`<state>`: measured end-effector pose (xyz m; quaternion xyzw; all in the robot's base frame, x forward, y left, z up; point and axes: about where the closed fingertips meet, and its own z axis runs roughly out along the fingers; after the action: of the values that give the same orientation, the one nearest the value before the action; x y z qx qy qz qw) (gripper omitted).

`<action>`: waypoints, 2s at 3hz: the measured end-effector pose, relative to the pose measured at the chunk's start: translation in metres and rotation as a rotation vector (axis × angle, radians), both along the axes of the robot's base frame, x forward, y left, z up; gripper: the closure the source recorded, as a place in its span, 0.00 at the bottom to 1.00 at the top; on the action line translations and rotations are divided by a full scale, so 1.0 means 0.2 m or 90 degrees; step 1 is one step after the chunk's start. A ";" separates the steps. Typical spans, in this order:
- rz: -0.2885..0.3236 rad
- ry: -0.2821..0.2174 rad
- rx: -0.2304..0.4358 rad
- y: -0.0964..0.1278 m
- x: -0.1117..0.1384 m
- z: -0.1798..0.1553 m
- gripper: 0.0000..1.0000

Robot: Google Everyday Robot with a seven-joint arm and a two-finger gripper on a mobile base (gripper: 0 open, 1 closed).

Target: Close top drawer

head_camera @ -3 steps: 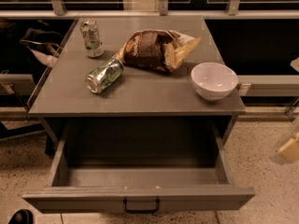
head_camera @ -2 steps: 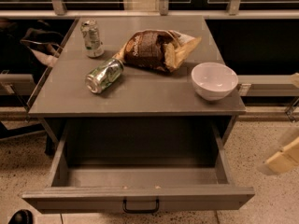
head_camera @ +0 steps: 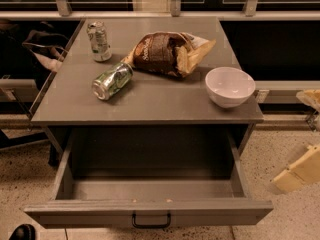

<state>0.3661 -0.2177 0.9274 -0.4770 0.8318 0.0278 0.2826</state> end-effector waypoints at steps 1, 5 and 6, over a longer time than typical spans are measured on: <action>0.054 0.018 -0.001 0.05 -0.02 -0.05 0.00; 0.042 0.050 -0.007 0.04 -0.09 -0.36 0.00; 0.015 0.047 -0.009 0.03 -0.09 -0.41 0.00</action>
Offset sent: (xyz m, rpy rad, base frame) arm -0.0165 0.0274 -0.0534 -0.0150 0.1478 0.3144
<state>0.3476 -0.2110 0.8454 -0.4875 0.8360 0.0428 0.2482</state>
